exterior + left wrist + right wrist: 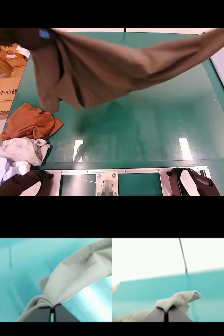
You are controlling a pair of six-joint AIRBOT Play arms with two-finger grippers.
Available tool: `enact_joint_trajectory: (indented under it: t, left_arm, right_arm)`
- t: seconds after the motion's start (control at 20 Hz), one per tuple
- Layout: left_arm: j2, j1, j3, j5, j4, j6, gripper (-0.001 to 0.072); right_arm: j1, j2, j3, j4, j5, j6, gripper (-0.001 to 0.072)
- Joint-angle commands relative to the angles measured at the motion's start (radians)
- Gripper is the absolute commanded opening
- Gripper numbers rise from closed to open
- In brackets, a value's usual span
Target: Fold the shirts.
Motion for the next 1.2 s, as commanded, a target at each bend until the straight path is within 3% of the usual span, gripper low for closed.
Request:
enact_joint_trajectory:
  t: [0.0,0.2,0.35,0.55,0.75,0.95,1.1,1.15]
  left_arm:
    - [0.036,0.001,0.145,-0.119,-0.027,0.025,0.0029]
    - [0.036,0.001,0.097,-0.191,-0.032,0.027,0.0029]
    - [0.022,0.001,-0.031,-0.166,-0.036,0.051,0.0029]
    - [-0.033,0.001,-0.331,0.036,-0.068,0.108,0.0029]
    - [-0.206,0.000,-0.609,0.287,-0.269,0.223,0.0029]
    - [-0.467,0.001,-0.666,0.387,-0.435,0.324,0.0029]
    - [-0.576,0.004,-0.666,0.451,-0.475,0.341,0.0030]
    - [-0.585,0.011,-0.666,0.461,-0.473,0.340,0.0203]
  right_arm:
    - [-0.011,0.113,0.161,-0.106,-0.071,0.082,0.0013]
    - [-0.011,0.136,0.166,-0.272,-0.040,0.157,0.0013]
    - [-0.010,0.078,0.082,-0.278,-0.039,0.156,0.0013]
    - [-0.007,-0.124,-0.104,-0.220,-0.055,0.137,0.0013]
    - [0.051,-0.406,-0.260,-0.143,-0.109,0.052,0.0013]
    - [0.122,-0.685,-0.311,-0.144,-0.142,0.017,0.0013]
    - [0.117,-0.799,-0.310,-0.149,-0.179,0.013,0.0013]
    - [0.104,-0.812,-0.309,-0.158,-0.193,0.014,0.0035]
